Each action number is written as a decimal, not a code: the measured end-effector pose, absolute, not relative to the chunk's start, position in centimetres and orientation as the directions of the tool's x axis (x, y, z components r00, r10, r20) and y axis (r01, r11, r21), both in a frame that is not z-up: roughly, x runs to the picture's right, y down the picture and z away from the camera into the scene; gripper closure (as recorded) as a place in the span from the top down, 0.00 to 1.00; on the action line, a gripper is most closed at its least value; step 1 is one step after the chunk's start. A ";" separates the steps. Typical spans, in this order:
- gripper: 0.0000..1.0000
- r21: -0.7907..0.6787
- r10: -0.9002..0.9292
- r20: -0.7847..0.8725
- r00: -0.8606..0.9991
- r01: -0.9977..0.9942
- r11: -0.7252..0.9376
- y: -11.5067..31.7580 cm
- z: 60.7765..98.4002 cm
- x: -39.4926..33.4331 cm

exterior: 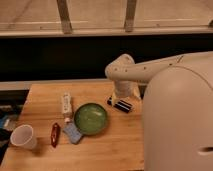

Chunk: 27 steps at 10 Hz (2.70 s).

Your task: Place the pepper on the white sponge

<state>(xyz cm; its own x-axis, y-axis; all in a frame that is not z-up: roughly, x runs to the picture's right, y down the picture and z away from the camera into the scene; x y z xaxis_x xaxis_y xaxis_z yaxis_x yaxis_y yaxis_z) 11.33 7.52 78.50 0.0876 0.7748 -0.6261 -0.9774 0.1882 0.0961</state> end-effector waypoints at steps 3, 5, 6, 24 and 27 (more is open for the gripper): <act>0.78 0.096 0.775 -0.626 0.088 -0.977 0.188 7.5 78.5 11.3; 0.78 0.096 0.775 -0.626 0.088 -0.977 0.188 7.5 78.5 11.3; 0.78 0.096 0.775 -0.626 0.088 -0.977 0.188 7.5 78.5 11.3; 0.78 -0.120 0.797 -0.593 0.115 -0.991 0.055 5.0 78.7 -1.5; 0.78 -0.203 0.790 -0.576 0.209 -0.973 0.109 6.2 77.4 -6.6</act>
<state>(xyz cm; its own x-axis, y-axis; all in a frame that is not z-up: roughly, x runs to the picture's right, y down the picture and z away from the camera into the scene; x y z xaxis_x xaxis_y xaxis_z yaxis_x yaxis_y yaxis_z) -6.57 6.20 77.44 0.2094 0.7901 -0.5761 -0.9729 0.1095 -0.2035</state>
